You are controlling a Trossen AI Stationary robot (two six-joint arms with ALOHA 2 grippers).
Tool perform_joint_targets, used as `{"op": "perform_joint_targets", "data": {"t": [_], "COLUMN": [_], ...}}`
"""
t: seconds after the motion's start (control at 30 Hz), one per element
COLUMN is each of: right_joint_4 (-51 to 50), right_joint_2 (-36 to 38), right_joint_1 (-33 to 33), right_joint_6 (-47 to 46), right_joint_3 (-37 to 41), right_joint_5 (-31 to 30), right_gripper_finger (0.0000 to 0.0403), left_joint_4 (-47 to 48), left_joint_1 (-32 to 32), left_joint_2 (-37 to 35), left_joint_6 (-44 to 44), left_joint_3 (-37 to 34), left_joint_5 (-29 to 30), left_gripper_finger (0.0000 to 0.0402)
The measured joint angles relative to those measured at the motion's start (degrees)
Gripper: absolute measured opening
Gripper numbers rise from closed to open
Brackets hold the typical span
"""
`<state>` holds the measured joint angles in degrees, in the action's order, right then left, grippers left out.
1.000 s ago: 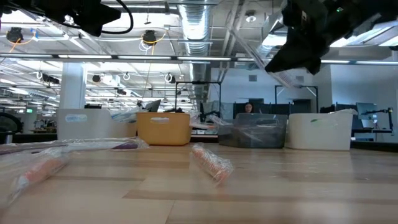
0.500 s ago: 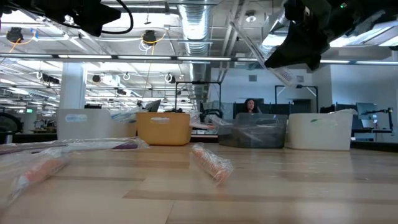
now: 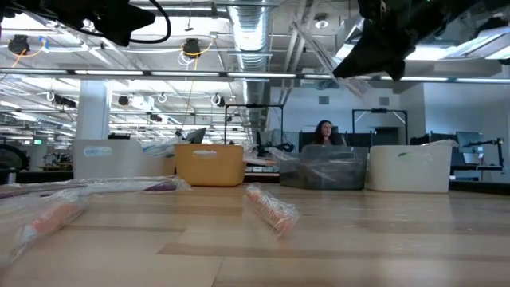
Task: Pick & Place Toothbrushes
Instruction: Put the violet toothbrush into the gray bin
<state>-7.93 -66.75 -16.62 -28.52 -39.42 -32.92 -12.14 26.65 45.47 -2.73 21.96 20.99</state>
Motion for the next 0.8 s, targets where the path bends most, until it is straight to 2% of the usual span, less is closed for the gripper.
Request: {"op": "perform_joint_targets", "data": {"t": [0.17,0.27,0.37,0.57,0.8], "right_joint_4": [-11.57,-20.88,-26.07,-32.65,-40.65], "right_joint_2": [-0.10,-0.10,-0.10,-0.82,-8.99], "right_joint_1": [3.46,6.62,9.50,16.88,25.69], "right_joint_6": [-6.59,-11.34,-13.95,-13.73,-9.50], "right_joint_3": [-4.99,-8.63,-11.39,-16.51,-23.13], "right_joint_5": [0.79,4.23,6.16,11.96,17.49], "right_gripper_finger": [0.0000,0.0000,0.0000,0.0000,0.0000], "left_joint_4": [-0.04,-0.09,-0.30,-0.31,-0.33], "left_joint_1": [0.00,0.00,0.00,0.00,-0.01], "left_joint_2": [0.00,0.00,0.00,0.00,-0.02], "left_joint_6": [0.01,0.01,0.01,0.01,0.01], "left_joint_3": [0.00,0.00,0.00,0.00,0.00], "left_joint_5": [0.00,0.00,0.00,0.00,-0.01], "left_gripper_finger": [0.0222,0.0222,0.0222,0.0222,0.0222]}}
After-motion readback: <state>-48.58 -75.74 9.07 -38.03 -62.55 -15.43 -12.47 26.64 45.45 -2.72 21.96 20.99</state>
